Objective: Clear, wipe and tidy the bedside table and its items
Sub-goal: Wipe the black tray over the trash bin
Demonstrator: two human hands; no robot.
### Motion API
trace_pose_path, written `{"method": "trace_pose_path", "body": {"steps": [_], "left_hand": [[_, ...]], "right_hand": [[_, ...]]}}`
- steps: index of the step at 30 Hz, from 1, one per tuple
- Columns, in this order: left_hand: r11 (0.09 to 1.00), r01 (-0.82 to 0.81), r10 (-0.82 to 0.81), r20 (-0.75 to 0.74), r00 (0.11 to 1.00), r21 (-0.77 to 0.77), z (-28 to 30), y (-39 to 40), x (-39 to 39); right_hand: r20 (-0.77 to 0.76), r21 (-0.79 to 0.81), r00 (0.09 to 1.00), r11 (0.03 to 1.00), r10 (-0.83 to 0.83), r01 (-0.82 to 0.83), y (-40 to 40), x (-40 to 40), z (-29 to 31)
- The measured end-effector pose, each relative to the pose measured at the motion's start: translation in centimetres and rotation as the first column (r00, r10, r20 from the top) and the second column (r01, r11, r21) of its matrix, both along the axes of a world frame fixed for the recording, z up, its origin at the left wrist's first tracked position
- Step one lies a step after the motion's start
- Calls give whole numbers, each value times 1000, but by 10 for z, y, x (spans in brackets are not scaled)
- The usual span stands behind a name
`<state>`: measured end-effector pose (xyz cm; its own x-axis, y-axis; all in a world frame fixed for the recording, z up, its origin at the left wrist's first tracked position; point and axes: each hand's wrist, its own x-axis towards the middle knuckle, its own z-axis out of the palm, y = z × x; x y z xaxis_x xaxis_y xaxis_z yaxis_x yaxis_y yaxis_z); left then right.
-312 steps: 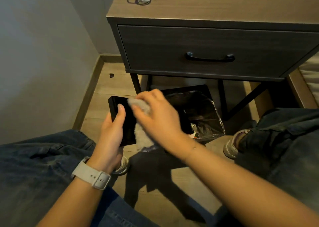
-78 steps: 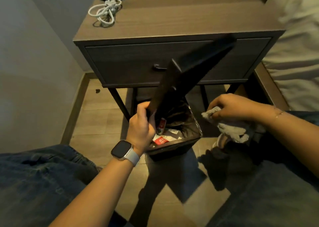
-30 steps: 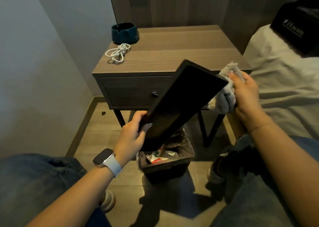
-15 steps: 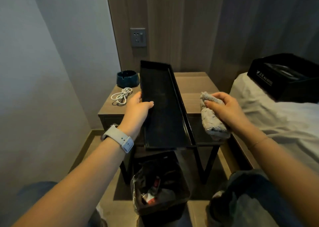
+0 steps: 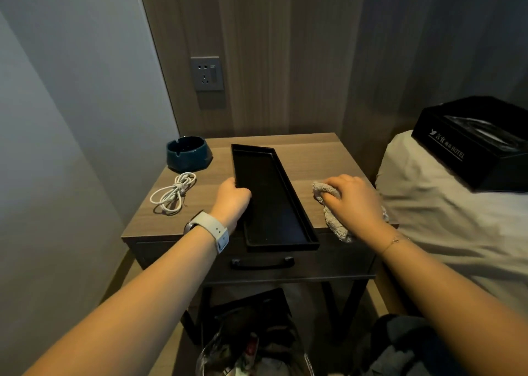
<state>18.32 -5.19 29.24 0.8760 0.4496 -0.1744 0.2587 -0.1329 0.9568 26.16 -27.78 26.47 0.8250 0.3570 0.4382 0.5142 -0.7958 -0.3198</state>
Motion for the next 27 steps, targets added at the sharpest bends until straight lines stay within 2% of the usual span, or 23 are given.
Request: {"method": "trace_pose_path", "body": {"steps": [2,4,6,8,10,11,12,13,15,16,17,19,22,25,27], "left_hand": [[994,20,-20,3,1000,109,-5,3,3],[959,54,-43,-43,998,280,-11,9,6],[845,83,-32,-106,994,528,-13,14,6],[771,62,-56,-29,998,634,-12,22,2],[735,76,-200,108,974,674,-2,31,-9],[684,126,-307,127,943,718,3,38,-14],[587,202,-421,83,903,784,9,45,-19],[425,276,-505,-26,862,862,12,54,-23],[-11,335,-541,-288,791,942,15,68,-22],[-159,349,-514,-379,770,924,15,72,-19],[-233,372,-490,-438,753,899,14,73,-16],[-283,399,-479,-489,729,872,14,71,-7],[-271,339,-532,-433,728,901,16,63,8],[-263,257,-599,-366,712,930,16,53,26],[-292,202,-661,-350,664,935,16,43,40]], "right_hand": [[-29,60,1000,998,4,-2,-1,3,-1],[-49,105,999,994,10,-4,-2,4,-1],[-56,144,998,990,15,-7,-3,3,-2],[-55,184,998,983,3,7,-3,2,-4],[-35,221,999,974,-39,46,-4,-1,-6],[-18,231,998,971,-60,63,-5,-3,-7],[-3,231,997,970,-72,71,-5,-5,-7],[1,226,997,971,-77,74,-4,-6,-6],[-22,249,997,965,-76,79,-4,-6,-5],[-40,291,997,953,-71,80,-5,-7,-4],[-58,352,996,932,-63,80,-6,-7,-1],[-102,493,994,865,-51,95,-12,-8,5],[-169,646,985,750,-40,141,-24,-6,14],[-143,622,981,760,-130,191,-34,1,18],[-113,584,971,777,-210,236,-38,5,22]]}}
